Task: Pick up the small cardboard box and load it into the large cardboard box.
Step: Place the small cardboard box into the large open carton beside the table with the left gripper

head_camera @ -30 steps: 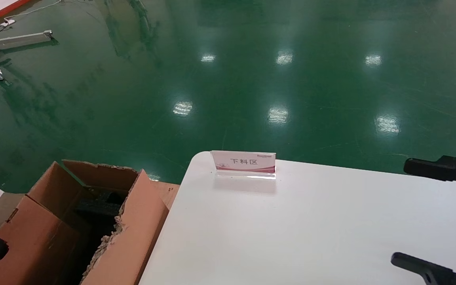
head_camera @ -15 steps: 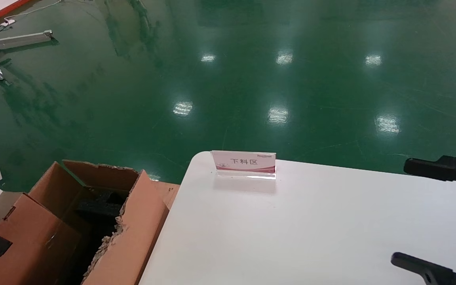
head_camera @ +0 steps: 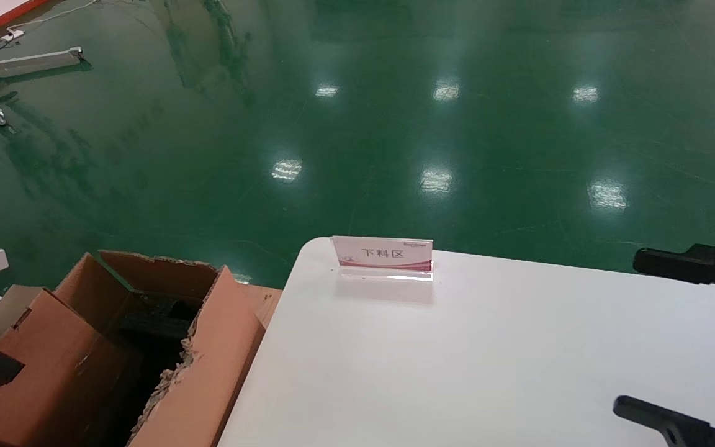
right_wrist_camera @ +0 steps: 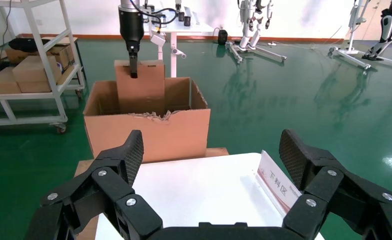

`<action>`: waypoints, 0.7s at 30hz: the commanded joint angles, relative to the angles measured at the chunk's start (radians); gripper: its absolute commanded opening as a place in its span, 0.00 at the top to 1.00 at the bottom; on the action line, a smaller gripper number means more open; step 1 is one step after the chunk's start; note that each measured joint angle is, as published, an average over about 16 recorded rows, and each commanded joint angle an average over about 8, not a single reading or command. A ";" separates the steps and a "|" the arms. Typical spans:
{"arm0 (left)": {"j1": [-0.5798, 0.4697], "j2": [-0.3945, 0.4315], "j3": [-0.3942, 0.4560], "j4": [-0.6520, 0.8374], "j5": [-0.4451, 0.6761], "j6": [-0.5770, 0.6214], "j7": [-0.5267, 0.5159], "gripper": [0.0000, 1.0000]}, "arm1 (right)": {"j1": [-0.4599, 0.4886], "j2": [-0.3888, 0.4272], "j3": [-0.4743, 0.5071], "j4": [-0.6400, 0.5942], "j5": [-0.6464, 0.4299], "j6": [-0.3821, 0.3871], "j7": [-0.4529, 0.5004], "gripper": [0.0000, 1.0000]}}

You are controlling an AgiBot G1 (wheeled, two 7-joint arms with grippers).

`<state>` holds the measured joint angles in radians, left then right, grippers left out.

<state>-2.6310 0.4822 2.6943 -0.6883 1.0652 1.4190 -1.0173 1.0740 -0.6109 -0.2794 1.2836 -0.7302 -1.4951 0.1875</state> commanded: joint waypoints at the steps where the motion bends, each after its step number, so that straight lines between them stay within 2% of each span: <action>1: 0.002 0.003 -0.005 0.007 -0.002 -0.005 0.007 1.00 | 0.000 0.000 0.000 0.000 0.000 0.000 0.000 0.00; 21: 0.070 0.013 -0.026 0.036 -0.016 -0.046 0.037 1.00 | 0.000 0.000 0.000 0.000 0.000 0.000 0.000 0.00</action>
<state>-2.5601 0.4959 2.6677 -0.6522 1.0484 1.3733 -0.9811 1.0740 -0.6109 -0.2794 1.2836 -0.7302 -1.4951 0.1875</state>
